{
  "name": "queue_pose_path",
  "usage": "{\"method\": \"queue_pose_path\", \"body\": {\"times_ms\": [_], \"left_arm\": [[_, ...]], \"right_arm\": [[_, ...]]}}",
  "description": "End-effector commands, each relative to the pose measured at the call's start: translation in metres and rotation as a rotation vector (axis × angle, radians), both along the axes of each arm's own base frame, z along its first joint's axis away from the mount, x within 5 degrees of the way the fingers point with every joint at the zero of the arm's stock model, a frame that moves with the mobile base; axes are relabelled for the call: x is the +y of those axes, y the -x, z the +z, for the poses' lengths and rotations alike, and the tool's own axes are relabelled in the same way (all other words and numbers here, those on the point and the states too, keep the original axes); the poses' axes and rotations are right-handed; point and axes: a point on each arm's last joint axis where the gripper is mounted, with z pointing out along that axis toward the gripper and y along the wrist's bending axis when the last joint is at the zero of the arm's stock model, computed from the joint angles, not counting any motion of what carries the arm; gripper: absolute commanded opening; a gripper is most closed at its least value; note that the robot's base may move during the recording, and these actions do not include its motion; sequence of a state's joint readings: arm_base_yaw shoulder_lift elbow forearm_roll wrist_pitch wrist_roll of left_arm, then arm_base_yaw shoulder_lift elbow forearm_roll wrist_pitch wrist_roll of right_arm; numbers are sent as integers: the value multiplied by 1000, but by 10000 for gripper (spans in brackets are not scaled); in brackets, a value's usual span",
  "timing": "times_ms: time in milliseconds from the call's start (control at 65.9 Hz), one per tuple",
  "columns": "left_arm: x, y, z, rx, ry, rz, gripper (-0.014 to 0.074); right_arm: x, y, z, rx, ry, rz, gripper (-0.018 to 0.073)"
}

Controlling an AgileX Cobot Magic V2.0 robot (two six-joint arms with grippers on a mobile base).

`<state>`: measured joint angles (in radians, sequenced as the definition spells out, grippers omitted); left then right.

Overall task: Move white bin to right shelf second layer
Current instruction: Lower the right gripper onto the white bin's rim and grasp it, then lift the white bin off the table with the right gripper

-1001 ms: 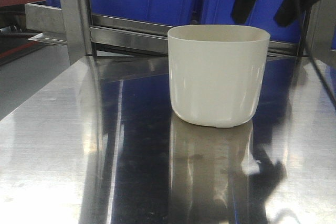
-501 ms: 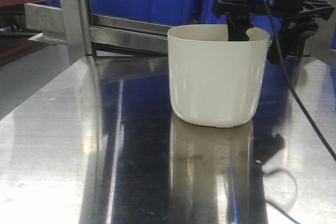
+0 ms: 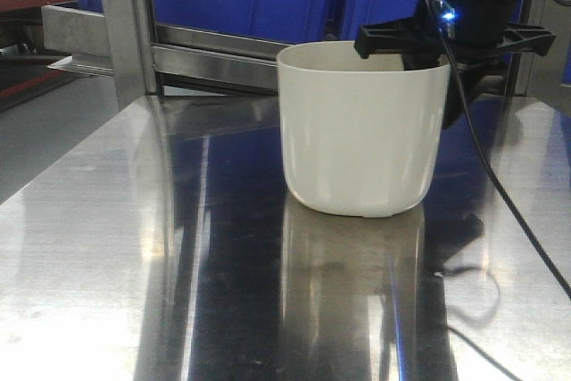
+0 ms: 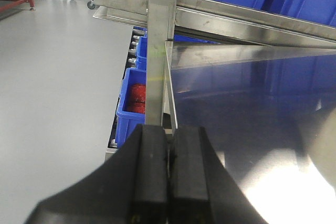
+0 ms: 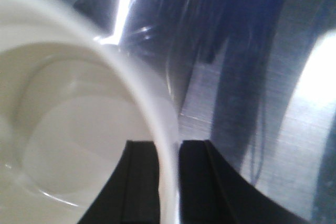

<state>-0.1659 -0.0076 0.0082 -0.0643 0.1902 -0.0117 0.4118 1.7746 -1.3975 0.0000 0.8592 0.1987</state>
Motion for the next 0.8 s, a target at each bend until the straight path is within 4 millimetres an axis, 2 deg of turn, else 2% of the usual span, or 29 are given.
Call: {"method": "queue_pose_path", "body": {"times_ms": [0, 137, 243, 379, 470, 577, 698, 789], "left_arm": [[0, -1, 0, -74, 27, 0, 85], [0, -1, 0, -74, 27, 0, 85], [0, -1, 0, -74, 27, 0, 85], [0, -1, 0, -74, 27, 0, 85], [0, -1, 0, -74, 27, 0, 85], [0, -1, 0, -74, 27, 0, 85], [0, -1, 0, -74, 27, 0, 85], [0, -1, 0, -74, 27, 0, 85]], "right_arm": [[-1, 2, 51, -174, -67, 7, 78], [-4, 9, 84, -270, -108, 8, 52], [-10, 23, 113, -362, -148, 7, 52], [-21, 49, 148, -460, -191, 7, 52], [-32, 72, 166, -520, -217, 7, 52], [-44, 101, 173, -591, -247, 7, 52], [-58, 132, 168, -662, -274, 6, 52], [-69, 156, 154, -674, -279, 7, 52]]}}
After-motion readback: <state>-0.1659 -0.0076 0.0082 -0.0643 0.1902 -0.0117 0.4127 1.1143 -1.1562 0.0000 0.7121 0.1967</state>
